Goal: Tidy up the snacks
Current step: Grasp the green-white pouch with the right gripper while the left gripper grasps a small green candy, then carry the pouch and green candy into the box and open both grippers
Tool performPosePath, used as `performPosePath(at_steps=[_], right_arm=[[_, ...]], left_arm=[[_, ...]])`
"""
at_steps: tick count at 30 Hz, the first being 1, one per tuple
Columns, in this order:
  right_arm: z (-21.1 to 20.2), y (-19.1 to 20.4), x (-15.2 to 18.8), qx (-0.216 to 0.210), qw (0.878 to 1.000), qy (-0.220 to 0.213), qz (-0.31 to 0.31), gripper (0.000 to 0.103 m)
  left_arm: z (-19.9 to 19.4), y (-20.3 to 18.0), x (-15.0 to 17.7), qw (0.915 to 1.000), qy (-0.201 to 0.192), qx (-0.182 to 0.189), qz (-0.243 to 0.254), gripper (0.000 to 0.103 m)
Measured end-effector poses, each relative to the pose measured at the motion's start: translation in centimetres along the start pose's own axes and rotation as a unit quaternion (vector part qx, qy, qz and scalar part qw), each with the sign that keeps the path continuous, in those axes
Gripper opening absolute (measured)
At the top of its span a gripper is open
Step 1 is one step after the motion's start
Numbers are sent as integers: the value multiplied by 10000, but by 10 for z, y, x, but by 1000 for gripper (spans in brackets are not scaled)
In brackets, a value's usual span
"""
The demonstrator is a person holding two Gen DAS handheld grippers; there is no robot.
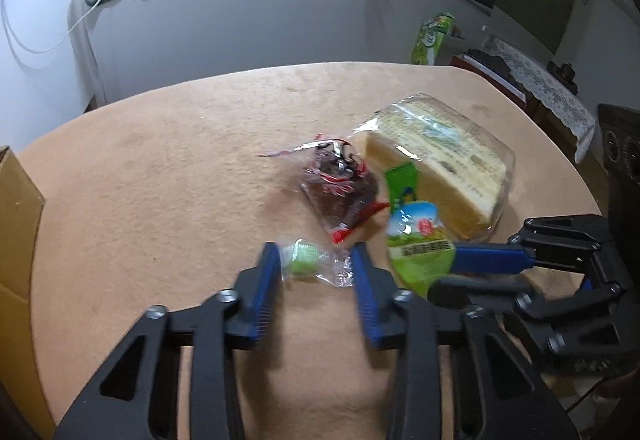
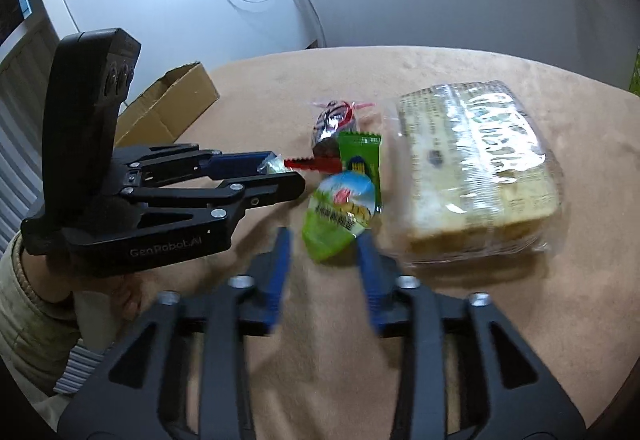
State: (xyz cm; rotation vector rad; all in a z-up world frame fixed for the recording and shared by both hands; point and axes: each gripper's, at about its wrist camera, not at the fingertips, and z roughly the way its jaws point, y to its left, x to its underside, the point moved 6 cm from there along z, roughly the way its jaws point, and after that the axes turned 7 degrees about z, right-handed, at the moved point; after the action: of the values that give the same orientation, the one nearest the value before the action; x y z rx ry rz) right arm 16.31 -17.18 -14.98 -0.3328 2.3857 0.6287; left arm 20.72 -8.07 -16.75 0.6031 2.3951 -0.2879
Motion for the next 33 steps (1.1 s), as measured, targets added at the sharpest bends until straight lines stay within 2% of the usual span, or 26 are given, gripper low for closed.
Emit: performPosePath(at_steps=[3,5,6,7,14,21,33], right_arm=[[7,-5,-7,93,9999,38,126,51],[9,-4,-9,101,9999,14,112,51],[10,-3,-10,130,9999,9,101,42],[10,-3,-9,151,9999,24,77,27],[-2,2,0,166,9998,-84,62,26],[-32,-7,13,211,9980,-509,300,26],[-83,24,-1,309,9927,-1156,116,26]], left_arm=[[0,3,0,10000,-12,-15,0,22],[-1,2,2,10000,-37,-10,3,22],[-2,1,3,10000,-58,14,1,21],[-4,1,4,10000,-86,33,-8,21],[-23,5,11,9992,-363,50,-184,20],[-54,1,23,9968,-696,94,-390,20],[-112,1,36,9913,-1200,-93,-531,20]])
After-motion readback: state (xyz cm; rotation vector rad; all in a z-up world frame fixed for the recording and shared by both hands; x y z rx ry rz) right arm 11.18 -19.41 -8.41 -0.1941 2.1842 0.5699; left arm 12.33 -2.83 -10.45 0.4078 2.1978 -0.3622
